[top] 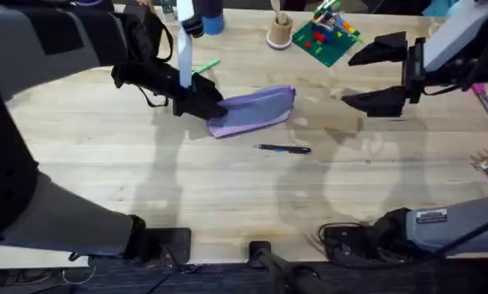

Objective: Unzip the bag, pick up the pens from the table one at a time and place them inside, then zip the bag closed.

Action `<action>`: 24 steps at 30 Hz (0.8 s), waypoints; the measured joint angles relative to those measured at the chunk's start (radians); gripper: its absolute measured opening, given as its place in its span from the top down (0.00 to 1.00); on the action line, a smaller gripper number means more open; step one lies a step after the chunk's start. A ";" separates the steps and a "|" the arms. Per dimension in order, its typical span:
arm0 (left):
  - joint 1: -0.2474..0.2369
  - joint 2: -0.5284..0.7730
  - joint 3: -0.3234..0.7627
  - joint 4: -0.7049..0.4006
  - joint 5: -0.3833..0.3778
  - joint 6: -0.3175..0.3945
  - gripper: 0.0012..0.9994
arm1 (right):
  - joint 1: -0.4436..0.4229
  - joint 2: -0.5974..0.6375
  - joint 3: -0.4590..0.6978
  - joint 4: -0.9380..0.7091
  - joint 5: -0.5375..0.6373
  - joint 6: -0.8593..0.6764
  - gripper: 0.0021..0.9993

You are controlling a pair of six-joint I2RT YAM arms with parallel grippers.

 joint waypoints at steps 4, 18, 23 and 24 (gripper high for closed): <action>0.000 0.000 0.000 0.000 0.000 0.000 0.96 | 0.006 0.000 0.000 0.009 0.000 0.000 0.00; 0.000 0.000 0.000 0.000 0.000 0.000 0.96 | 0.149 0.049 0.003 0.142 0.065 0.000 0.00; 0.000 0.000 0.000 0.000 0.000 0.000 0.96 | 0.217 0.134 0.004 0.182 0.074 0.002 0.00; 0.000 0.000 0.000 0.000 0.000 0.000 0.96 | 0.229 0.149 0.004 0.191 0.075 0.005 0.00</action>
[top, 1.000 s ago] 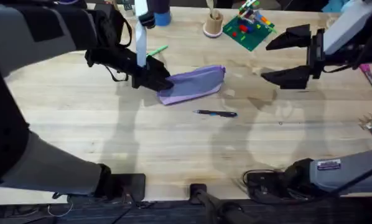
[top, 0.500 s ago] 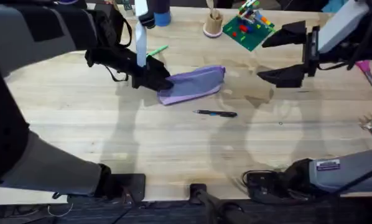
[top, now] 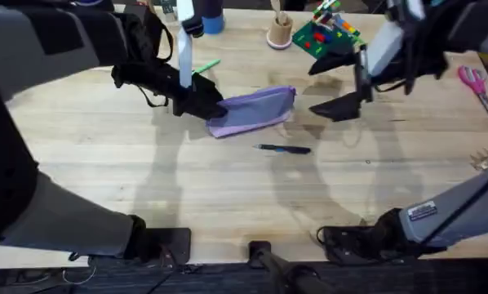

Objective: Unzip the bag, pick up the pens from the table one at a time and place them inside, then zip the bag closed.

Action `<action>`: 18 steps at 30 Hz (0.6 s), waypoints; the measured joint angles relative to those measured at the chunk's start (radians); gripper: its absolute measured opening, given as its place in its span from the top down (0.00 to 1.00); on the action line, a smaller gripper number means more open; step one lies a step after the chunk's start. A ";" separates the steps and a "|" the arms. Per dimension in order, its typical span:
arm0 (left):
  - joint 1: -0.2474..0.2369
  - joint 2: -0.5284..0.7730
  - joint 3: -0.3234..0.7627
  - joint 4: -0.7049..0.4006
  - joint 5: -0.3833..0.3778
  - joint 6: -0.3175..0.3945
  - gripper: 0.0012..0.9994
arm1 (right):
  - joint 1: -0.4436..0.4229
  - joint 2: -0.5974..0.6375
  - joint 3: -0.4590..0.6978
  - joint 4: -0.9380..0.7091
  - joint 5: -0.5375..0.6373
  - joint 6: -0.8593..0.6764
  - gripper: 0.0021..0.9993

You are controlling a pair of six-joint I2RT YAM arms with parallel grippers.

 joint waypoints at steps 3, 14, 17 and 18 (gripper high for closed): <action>0.000 0.000 0.000 0.000 0.000 0.000 0.96 | 0.041 0.040 0.000 0.032 0.003 0.012 0.01; 0.000 0.000 0.000 0.000 0.000 0.000 0.96 | 0.159 0.073 0.000 0.127 0.005 0.064 0.19; 0.000 0.000 0.000 0.000 0.000 0.000 0.96 | 0.169 0.073 0.000 0.130 0.006 0.071 0.24; 0.000 0.000 0.000 0.000 0.000 0.000 0.96 | 0.168 0.073 0.000 0.131 0.006 0.073 0.25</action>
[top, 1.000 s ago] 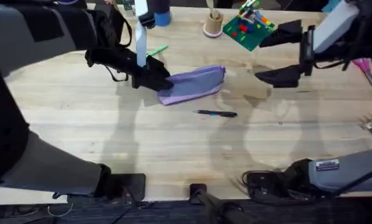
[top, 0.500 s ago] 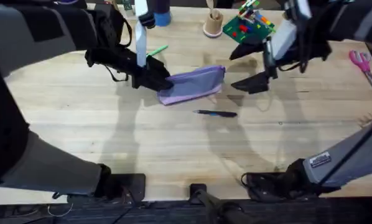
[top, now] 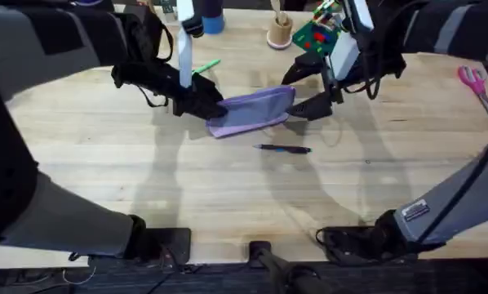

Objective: Unzip the bag, pick up the pens from the table one at a time and place them inside, then zip the bag closed.

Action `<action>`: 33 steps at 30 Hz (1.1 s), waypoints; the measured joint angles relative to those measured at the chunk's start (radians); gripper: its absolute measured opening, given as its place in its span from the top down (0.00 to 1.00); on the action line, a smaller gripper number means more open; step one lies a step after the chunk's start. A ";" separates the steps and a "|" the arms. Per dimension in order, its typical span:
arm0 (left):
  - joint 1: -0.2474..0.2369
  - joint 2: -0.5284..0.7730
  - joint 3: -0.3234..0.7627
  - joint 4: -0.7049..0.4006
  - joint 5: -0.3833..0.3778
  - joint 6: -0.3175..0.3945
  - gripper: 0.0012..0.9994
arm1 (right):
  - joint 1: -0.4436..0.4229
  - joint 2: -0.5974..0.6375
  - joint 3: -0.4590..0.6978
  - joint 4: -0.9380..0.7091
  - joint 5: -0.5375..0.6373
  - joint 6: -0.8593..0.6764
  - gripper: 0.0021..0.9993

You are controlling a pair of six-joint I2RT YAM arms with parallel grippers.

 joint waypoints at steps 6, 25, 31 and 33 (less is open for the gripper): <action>0.000 0.000 0.000 0.000 0.000 0.000 0.96 | -0.019 0.000 0.000 -0.001 -0.001 0.014 0.36; 0.000 0.000 0.000 -0.001 0.000 0.000 0.96 | -0.048 -0.001 0.002 -0.019 0.001 0.092 0.97; 0.002 0.000 0.000 -0.003 0.000 0.000 0.96 | -0.044 -0.054 0.037 -0.097 0.054 0.121 0.97; 0.002 0.000 0.000 0.001 0.002 0.000 0.96 | -0.036 -0.082 0.050 -0.103 0.075 0.130 0.97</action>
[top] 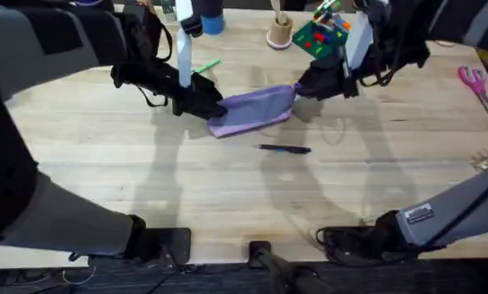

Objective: Unzip the bag, pick up the pens from the table one at a time and place them inside, then zip the bag closed.

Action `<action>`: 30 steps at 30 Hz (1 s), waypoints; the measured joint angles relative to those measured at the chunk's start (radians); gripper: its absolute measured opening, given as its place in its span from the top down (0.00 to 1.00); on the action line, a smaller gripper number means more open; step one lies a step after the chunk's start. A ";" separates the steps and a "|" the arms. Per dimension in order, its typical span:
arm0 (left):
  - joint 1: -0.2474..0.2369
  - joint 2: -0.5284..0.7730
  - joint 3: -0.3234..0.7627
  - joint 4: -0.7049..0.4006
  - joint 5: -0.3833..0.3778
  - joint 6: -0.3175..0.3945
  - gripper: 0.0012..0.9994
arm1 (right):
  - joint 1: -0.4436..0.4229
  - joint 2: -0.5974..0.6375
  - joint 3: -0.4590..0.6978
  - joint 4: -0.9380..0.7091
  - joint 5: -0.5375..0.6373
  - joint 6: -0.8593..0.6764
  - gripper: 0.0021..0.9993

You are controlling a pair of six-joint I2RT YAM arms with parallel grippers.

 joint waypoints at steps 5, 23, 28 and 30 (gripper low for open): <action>-0.005 0.000 0.000 -0.002 0.000 0.000 0.96 | 0.030 -0.030 0.036 0.001 0.018 0.036 0.97; -0.004 0.000 0.000 -0.002 -0.001 0.000 0.96 | 0.125 -0.030 0.065 0.017 0.046 0.123 0.97; -0.004 0.000 0.000 -0.002 -0.002 0.000 0.96 | 0.233 -0.030 0.072 0.051 0.046 0.126 0.97; -0.004 0.000 0.000 -0.005 -0.002 0.000 0.96 | 0.274 -0.030 0.073 0.062 0.048 0.127 0.97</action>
